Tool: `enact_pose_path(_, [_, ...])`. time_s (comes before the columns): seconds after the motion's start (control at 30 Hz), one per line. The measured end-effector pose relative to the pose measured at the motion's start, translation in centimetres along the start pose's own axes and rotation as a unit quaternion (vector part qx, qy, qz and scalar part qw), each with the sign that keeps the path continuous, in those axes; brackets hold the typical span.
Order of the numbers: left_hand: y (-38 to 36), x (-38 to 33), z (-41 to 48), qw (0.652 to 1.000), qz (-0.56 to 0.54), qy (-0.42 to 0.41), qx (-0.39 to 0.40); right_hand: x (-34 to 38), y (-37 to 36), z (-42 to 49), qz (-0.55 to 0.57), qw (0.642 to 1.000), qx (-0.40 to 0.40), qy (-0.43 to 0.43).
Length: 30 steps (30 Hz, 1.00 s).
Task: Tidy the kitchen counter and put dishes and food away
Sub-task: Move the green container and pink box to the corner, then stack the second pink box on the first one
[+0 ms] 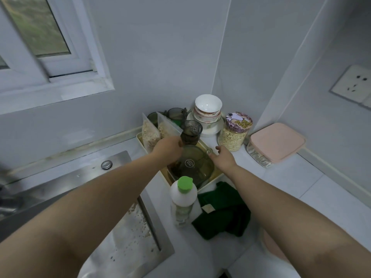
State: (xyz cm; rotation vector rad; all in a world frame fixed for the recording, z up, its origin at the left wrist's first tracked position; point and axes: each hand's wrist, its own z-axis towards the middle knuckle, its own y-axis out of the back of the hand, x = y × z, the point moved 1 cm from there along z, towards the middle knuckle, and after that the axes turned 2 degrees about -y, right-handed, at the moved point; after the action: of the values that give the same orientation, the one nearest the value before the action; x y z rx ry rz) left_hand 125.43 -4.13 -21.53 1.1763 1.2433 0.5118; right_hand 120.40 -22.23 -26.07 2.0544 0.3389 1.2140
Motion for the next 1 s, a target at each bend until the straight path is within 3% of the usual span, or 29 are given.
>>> enact_pose_path(0.17, [2.2,-4.7,0.5,0.987,-0.093,-0.094,0.096,-0.6,3.1,-1.7,0.006,0.999,-0.030,0.036])
enact_pose_path(0.4, [3.2,-13.1,0.0,0.972,-0.069,-0.167,0.151,-4.4,9.4,-4.4,0.005,0.991,-0.122,0.050])
enact_pose_path(0.7, [-5.9,-22.2,-3.5,0.951,-0.003,-0.172,0.257,-14.1,15.3,-10.3,0.041,0.980,-0.186,-0.057])
enact_pose_path(0.8, [-10.3,-23.3,-5.3,0.939,0.024,-0.162,0.301,-17.7,16.0,-12.3,0.051,0.976,-0.184,-0.103])
enact_pose_path(1.0, [-16.2,-22.4,-6.9,0.945,0.003,-0.094,0.312,-23.6,15.4,-15.7,0.061,0.964,-0.170,-0.196])
